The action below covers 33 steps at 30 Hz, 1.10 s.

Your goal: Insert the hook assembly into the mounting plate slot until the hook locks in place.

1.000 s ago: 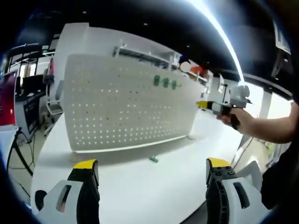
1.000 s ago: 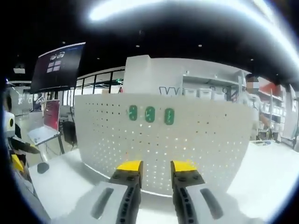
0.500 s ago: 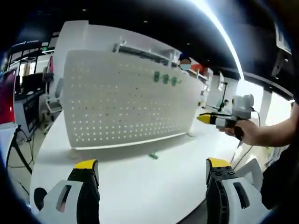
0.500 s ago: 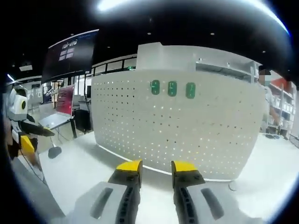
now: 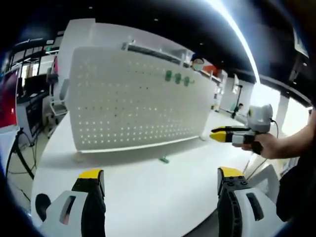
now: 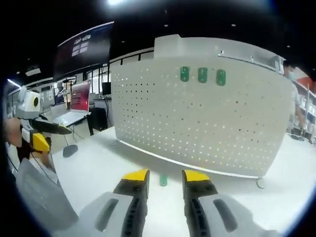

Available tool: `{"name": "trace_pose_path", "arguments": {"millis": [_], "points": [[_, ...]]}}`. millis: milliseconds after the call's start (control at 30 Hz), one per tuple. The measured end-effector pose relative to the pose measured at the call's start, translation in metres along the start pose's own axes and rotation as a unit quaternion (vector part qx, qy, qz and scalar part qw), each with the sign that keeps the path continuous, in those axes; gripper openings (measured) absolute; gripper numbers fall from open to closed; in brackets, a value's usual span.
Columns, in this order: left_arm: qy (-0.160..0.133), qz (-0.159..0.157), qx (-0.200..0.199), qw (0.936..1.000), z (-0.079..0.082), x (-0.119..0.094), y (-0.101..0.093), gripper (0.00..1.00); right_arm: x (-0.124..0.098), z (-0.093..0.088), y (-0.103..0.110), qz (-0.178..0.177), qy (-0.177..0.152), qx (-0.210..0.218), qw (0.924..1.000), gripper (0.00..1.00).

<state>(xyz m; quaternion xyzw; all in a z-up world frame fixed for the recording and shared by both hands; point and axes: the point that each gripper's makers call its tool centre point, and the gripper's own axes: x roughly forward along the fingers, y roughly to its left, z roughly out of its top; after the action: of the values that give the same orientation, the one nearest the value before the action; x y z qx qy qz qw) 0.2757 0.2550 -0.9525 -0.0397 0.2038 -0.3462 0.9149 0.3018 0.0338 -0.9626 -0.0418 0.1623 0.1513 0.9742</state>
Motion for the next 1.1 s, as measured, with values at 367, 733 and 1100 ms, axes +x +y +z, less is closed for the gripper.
{"name": "trace_pose_path", "arguments": {"millis": [367,733,1100], "points": [[0.017,0.001,-0.006,0.9998,-0.011,0.005,0.005,0.96,0.004,-0.030,0.018,0.027,0.040,0.004,0.9988,0.24],[0.028,0.004,-0.014,0.9995,-0.015,0.008,0.014,0.95,0.045,-0.052,0.023,0.041,0.071,0.009,0.9966,0.24],[0.037,0.014,-0.027,0.9988,-0.021,0.012,0.029,0.95,0.106,-0.065,0.023,0.050,0.092,0.016,0.9944,0.23]]}}
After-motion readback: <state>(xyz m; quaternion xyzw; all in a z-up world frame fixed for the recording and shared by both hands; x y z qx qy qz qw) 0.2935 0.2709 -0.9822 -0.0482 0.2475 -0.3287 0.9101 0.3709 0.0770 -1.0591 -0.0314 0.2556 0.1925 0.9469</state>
